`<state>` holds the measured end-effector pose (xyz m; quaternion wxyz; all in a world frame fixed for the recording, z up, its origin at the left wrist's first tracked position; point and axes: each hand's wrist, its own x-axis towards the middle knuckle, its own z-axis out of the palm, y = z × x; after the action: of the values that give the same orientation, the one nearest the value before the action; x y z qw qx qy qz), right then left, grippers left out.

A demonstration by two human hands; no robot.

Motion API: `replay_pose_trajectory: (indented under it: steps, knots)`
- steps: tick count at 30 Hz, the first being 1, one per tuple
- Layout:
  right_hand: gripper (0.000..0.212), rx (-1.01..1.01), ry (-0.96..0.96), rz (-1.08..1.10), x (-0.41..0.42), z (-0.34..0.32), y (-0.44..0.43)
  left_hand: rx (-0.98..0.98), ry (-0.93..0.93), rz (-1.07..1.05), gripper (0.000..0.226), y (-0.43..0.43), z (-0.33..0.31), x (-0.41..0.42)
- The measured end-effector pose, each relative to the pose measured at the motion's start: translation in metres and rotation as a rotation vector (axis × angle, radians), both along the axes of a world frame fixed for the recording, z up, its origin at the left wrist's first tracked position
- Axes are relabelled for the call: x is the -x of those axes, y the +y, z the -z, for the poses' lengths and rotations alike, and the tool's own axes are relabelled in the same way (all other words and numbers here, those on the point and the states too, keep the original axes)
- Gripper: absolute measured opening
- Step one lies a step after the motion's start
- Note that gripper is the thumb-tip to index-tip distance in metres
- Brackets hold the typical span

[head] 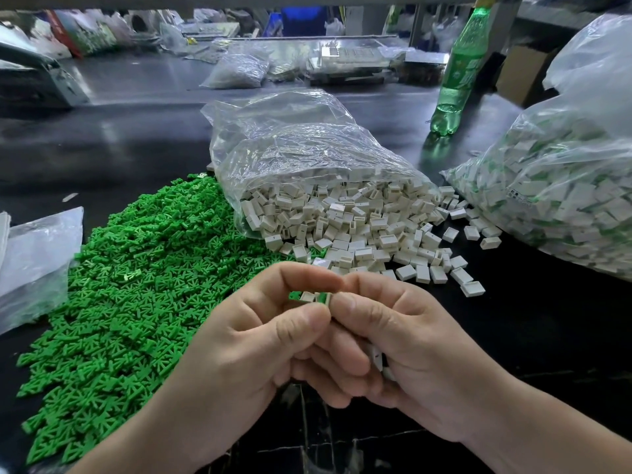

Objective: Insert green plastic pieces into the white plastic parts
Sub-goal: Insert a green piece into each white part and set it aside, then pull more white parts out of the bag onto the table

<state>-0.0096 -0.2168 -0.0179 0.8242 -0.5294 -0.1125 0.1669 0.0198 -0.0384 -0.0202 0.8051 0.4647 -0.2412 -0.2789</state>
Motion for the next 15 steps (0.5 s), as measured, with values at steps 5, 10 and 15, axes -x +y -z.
replay_pose_trajectory:
  steps: [5,10,15]
  knots:
    - [0.021,0.101,-0.009,0.029,-0.002,0.002,0.000,-0.413,-0.524,-0.364,0.023,0.011,0.004,0.002]
    - [0.013,0.131,0.070,0.051,-0.001,0.001,0.000,-0.537,-0.912,-0.566,0.018,0.011,0.001,-0.002]
    - [0.010,0.004,0.142,0.014,-0.002,0.002,-0.002,-0.686,-0.901,-0.665,0.012,0.016,-0.008,0.001]
